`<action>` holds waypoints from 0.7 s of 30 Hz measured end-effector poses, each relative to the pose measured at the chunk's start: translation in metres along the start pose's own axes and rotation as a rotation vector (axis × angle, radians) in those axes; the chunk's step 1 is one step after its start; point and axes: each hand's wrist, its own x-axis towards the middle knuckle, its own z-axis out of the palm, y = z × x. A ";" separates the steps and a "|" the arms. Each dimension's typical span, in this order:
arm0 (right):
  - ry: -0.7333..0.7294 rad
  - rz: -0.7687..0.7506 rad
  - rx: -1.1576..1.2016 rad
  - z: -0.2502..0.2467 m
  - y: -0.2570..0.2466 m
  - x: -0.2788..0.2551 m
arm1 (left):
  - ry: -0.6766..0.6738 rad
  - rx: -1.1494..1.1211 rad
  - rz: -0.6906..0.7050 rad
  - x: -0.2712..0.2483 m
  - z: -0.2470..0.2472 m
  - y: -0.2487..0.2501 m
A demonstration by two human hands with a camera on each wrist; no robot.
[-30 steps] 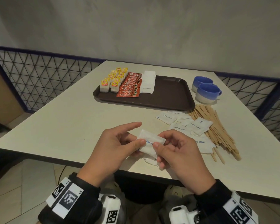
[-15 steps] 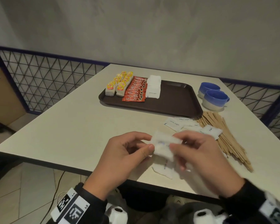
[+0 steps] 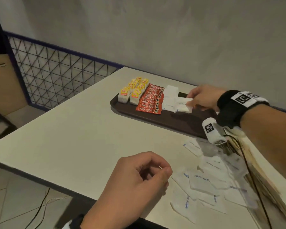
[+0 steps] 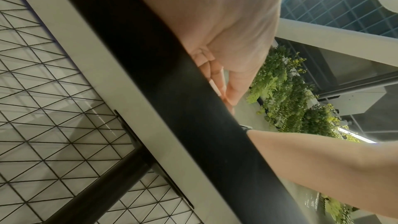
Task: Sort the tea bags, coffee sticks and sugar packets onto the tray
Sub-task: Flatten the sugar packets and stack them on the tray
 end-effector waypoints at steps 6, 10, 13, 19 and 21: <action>-0.097 0.046 -0.023 0.025 -0.002 0.042 | 0.010 -0.032 -0.001 0.001 0.001 -0.002; -0.141 0.064 -0.033 0.032 -0.005 0.049 | -0.032 -0.002 0.017 0.002 -0.001 -0.003; -0.147 0.079 -0.022 0.037 -0.008 0.048 | -0.046 -0.001 0.019 0.004 -0.002 -0.003; -0.143 0.105 -0.083 0.044 -0.013 0.039 | -0.048 0.031 0.044 0.003 0.001 -0.005; -0.144 0.111 -0.084 0.046 -0.015 0.039 | -0.044 0.039 0.050 0.003 0.001 -0.005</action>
